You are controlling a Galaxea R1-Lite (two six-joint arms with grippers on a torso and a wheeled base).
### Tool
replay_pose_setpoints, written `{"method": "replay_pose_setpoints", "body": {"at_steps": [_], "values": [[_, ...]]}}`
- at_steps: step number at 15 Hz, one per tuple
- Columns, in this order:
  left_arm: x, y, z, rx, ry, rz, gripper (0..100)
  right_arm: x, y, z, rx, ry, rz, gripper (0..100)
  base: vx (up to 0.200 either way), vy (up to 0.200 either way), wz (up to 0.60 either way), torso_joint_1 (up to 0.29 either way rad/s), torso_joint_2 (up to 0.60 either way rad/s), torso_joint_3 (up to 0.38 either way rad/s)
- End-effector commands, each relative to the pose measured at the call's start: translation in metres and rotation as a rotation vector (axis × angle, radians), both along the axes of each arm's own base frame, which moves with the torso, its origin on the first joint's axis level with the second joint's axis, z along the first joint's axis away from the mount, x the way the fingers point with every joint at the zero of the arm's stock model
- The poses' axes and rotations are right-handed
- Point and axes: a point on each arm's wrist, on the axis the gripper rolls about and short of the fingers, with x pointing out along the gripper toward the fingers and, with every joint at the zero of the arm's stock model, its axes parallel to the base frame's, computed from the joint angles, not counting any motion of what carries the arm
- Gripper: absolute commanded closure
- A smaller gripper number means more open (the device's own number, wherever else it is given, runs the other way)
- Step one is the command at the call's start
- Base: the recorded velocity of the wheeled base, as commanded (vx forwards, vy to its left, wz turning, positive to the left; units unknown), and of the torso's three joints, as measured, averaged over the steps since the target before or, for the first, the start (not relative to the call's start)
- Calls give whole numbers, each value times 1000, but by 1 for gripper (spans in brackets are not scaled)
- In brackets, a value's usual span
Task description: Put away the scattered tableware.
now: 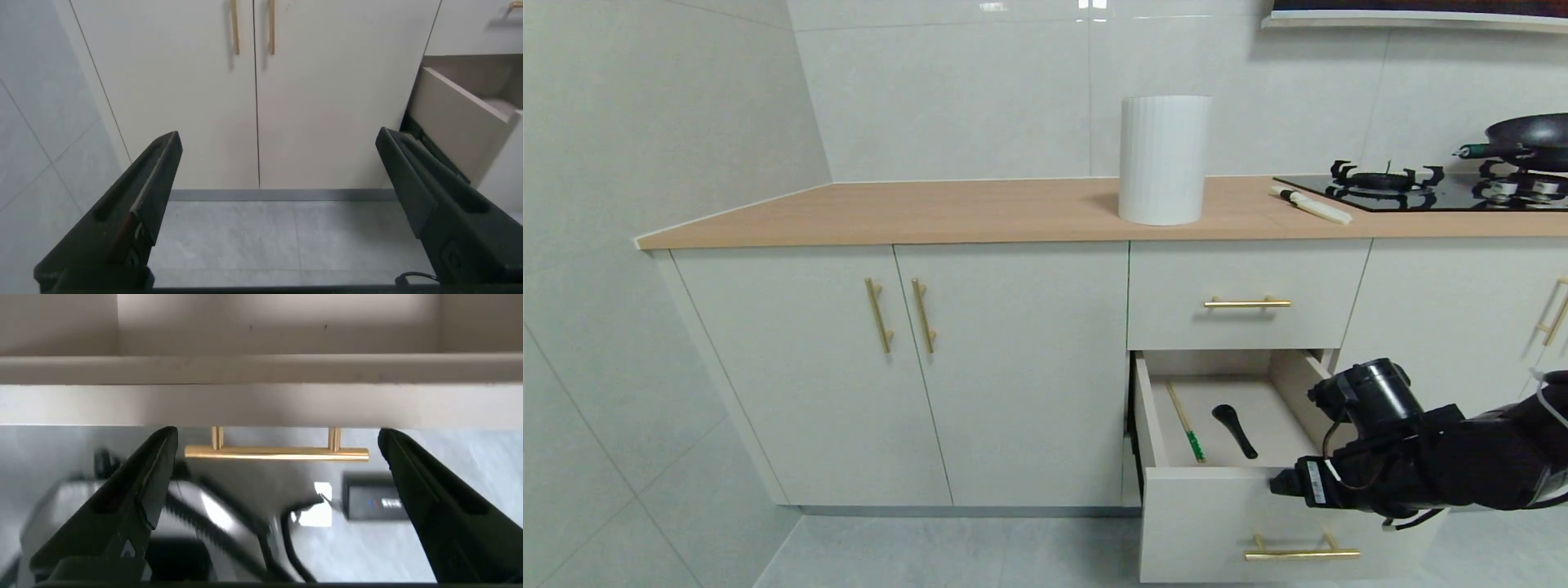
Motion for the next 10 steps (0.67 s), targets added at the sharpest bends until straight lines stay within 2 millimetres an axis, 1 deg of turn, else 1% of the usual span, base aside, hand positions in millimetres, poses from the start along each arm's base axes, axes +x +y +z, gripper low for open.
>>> {"method": "replay_pose_setpoints", "body": {"at_steps": [1, 5, 7, 8, 10], "values": [[0, 0, 0, 0, 1, 0, 0, 7, -6, -14, -1, 4, -27, 0, 0, 0, 0, 0, 0, 0], [0, 0, 0, 0, 1, 0, 0, 32, -12, -35, 27, -126, -58, 0, 0, 0, 0, 0, 0, 0], [0, 0, 0, 0, 1, 0, 0, 45, -9, -48, 35, -195, -47, 0, 0, 0, 0, 0, 0, 0], [0, 0, 0, 0, 1, 0, 0, 58, -6, -61, 27, -249, -23, 0, 0, 0, 0, 0, 0, 0], [0, 0, 0, 0, 1, 0, 0, 75, -2, -81, 19, -339, 4, 0, 0, 0, 0, 0, 0, 0]]}}
